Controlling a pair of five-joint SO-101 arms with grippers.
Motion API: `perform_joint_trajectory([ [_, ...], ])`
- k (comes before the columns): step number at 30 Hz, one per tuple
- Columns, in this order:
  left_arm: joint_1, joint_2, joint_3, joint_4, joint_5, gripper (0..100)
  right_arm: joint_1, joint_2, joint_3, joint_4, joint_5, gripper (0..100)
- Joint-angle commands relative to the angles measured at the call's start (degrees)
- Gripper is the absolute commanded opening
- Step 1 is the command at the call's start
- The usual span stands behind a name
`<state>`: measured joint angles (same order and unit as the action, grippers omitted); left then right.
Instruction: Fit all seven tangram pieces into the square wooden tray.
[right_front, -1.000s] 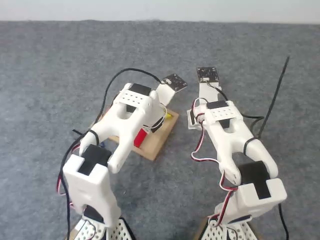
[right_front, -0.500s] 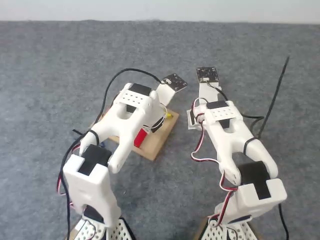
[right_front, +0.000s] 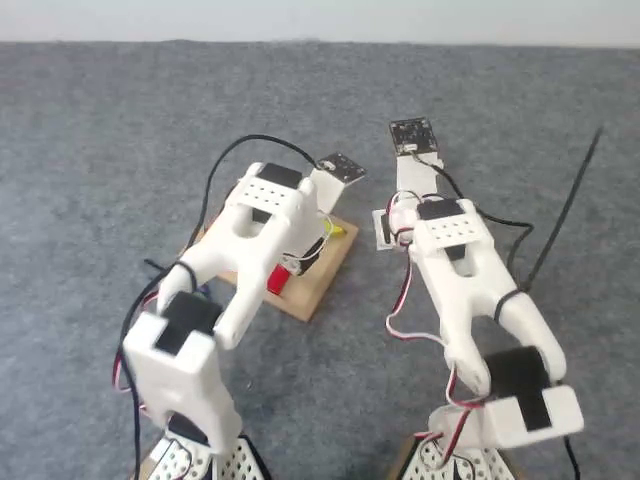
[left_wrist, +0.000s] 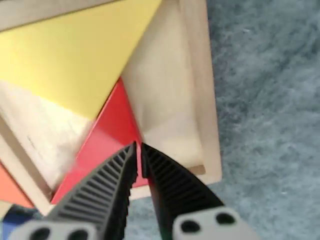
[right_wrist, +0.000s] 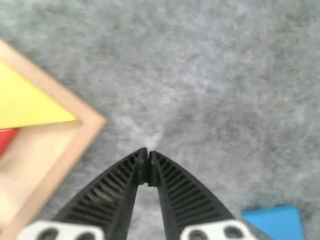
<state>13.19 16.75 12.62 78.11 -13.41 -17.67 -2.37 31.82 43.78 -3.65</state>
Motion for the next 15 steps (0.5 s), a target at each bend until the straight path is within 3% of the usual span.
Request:
perform_joint_trajectory([
  [1,-2.37,-7.91,3.82,-4.92,0.79,2,-4.00,-4.62,-0.62,-1.27,0.62,0.6],
  [9,-10.99,-13.36,7.96,-8.09,-2.02,19,-10.07,3.21,-3.08,-6.90,0.53,0.9],
  [15,-11.08,-11.34,8.13,-10.02,-2.20,29,-10.15,12.62,-10.20,-4.18,0.79,0.9],
])
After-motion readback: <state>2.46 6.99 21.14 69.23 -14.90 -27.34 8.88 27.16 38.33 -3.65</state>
